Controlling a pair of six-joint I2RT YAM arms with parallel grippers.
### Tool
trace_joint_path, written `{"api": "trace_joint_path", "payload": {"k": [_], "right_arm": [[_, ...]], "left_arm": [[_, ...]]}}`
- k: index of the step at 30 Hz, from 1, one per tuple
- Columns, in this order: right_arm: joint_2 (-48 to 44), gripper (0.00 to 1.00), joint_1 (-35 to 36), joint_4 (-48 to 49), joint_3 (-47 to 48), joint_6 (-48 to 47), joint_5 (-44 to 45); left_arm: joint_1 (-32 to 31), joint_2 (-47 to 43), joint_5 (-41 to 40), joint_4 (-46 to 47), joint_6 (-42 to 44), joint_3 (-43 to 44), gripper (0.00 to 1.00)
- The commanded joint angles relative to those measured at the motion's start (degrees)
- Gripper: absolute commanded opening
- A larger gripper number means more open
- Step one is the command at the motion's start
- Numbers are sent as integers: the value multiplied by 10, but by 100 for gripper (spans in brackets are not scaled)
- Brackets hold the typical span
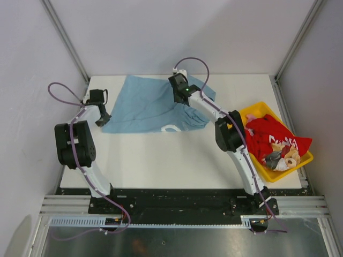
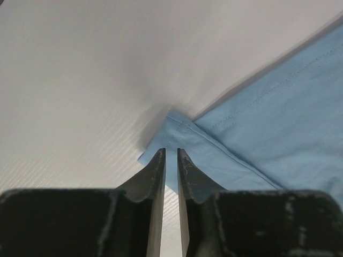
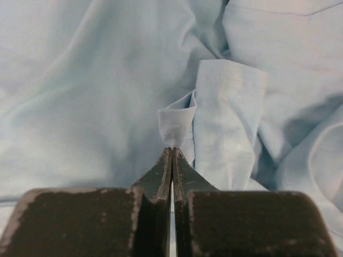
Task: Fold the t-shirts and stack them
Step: Flatten out the tshirt
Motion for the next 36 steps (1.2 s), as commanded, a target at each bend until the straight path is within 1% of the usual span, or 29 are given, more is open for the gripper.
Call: {"api": "trace_joint_path", "payload": {"k": [1,13,19,27,30,34,36], "right_arm": [[-97,0,9,29,-36,26,21],[-194,0,23,50,-151,52,16],[-230,0,26,61,-196,61,15],[-238,0,28,58,-205,67,13],[-239,0,30,58,-205,67,13],[-241,0,32,57,-209,67,15],[-243,0,32,54,-212,69,15]], "left_arm": [[9,14,-2,3,-10,28,19],[15,57,-12,4,6,66,29],[17,80,-13,1,11,78,30],[16,100,-3,-1,-2,70,28],[17,102,-2,-1,-2,70,23],[17,100,0,0,-2,72,4],[17,92,1,0,-2,73,1]]}}
